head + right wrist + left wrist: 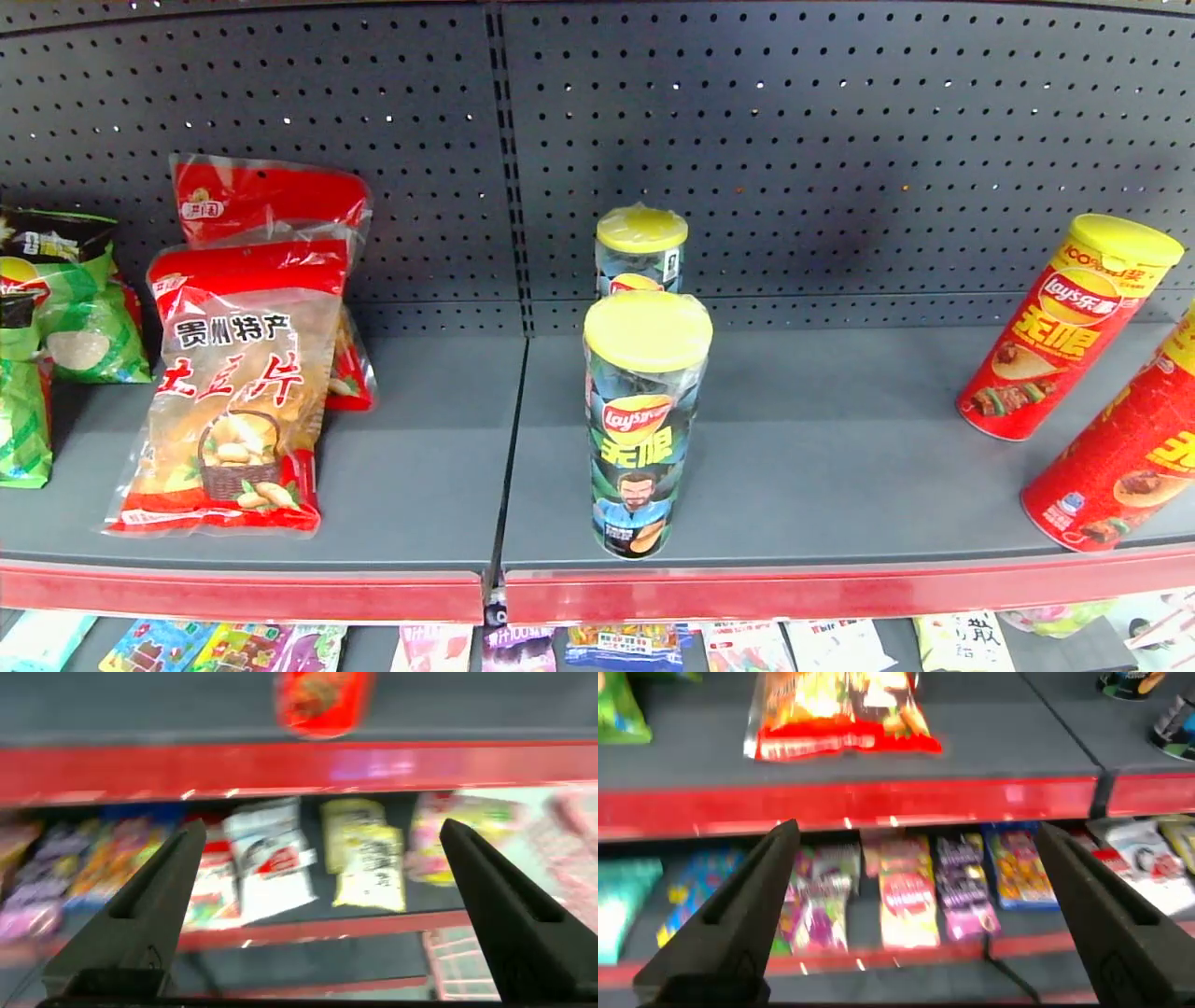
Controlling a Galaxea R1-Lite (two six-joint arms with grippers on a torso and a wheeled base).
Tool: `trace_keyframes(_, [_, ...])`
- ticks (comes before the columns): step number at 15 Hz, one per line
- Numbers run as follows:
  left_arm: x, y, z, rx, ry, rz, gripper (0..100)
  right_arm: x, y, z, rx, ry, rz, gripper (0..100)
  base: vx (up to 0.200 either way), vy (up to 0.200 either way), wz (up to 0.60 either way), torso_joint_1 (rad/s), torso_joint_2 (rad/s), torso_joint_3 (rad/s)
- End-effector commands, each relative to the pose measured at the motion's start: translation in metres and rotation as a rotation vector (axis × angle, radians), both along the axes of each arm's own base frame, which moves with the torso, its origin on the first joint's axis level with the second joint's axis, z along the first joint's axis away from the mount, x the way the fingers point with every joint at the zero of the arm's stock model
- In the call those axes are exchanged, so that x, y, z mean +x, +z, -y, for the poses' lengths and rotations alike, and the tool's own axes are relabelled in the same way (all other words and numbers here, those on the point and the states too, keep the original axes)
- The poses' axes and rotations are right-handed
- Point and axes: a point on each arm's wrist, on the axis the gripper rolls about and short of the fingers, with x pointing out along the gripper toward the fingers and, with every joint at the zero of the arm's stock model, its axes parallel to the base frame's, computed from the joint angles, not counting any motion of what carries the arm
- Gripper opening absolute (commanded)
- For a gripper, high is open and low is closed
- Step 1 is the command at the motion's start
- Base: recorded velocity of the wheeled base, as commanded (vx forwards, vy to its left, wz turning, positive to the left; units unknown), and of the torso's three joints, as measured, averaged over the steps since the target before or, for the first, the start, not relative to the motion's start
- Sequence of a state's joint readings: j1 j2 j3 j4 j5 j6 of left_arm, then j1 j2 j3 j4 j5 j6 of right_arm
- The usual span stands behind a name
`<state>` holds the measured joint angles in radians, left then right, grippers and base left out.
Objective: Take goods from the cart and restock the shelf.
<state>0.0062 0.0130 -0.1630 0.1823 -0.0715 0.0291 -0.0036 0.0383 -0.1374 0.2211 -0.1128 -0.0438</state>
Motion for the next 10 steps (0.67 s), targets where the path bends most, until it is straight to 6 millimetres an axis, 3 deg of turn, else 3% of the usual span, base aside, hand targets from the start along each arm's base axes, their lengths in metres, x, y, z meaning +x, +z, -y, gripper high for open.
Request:
trace_keyframes(1, [0.005, -0.015, -0.001, 0.013, 0.031, -0.022, 100, -0.001, -0.005, 0.000, -0.022, 0.005, 0.046, 100, 0.000, 0.000, 0.00, 0.000, 0.00, 0.000])
trace_keyframes(6, [0.009, -0.018, 0.000, -0.011, 0.000, 0.025, 100, 0.007, -0.007, -0.002, -0.016, 0.078, 0.117, 100, 0.000, 0.000, 0.00, 0.000, 0.00, 0.000])
trace_keyframes(8, [0.011, -0.021, -0.003, 0.006, 0.133, 0.031, 100, 0.006, -0.008, -0.001, -0.043, 0.056, 0.136, 100, 0.000, 0.000, 0.00, 0.000, 0.00, 0.000])
trace_keyframes(10, [0.013, -0.025, 0.000, 0.005, 0.008, 0.031, 100, 0.006, -0.009, -0.003, 0.014, 0.160, 0.137, 100, 0.000, 0.000, 0.00, 0.000, 0.00, 0.000])
